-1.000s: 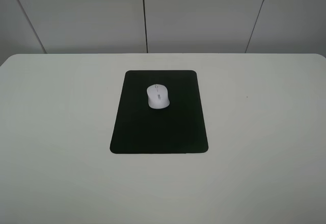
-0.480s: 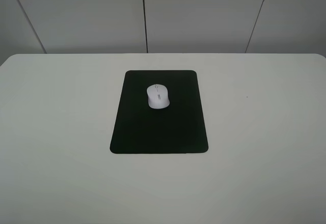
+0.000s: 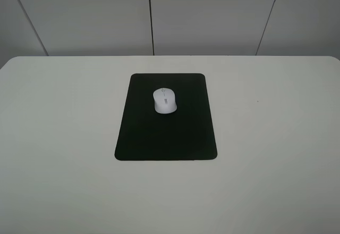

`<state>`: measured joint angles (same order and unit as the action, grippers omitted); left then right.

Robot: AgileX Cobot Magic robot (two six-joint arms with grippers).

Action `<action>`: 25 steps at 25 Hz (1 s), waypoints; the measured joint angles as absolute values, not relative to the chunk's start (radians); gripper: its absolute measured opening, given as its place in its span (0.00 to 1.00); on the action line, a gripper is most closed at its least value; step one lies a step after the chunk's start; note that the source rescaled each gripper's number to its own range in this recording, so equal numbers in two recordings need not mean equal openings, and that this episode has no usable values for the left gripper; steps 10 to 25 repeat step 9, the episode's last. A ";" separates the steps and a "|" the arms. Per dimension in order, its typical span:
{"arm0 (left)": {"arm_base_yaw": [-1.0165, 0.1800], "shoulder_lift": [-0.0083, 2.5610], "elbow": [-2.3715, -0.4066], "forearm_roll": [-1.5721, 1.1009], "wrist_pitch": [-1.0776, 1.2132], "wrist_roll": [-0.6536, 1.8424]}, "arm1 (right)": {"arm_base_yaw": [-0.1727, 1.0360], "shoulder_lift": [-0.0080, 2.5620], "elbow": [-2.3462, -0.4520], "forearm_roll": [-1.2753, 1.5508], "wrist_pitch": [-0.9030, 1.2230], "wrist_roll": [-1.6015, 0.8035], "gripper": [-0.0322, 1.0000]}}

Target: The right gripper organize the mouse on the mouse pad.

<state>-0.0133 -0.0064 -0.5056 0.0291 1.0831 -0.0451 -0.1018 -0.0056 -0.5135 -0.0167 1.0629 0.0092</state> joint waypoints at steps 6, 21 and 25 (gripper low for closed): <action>-0.013 -0.006 -0.506 0.029 1.083 -0.045 | -0.102 -0.006 -0.514 -0.017 1.063 0.009 0.49; -0.013 -0.006 -0.506 0.029 1.083 -0.045 | -0.102 -0.006 -0.514 -0.017 1.063 0.009 0.49; -0.013 -0.006 -0.506 0.029 1.083 -0.045 | -0.102 -0.006 -0.514 -0.017 1.063 0.009 0.49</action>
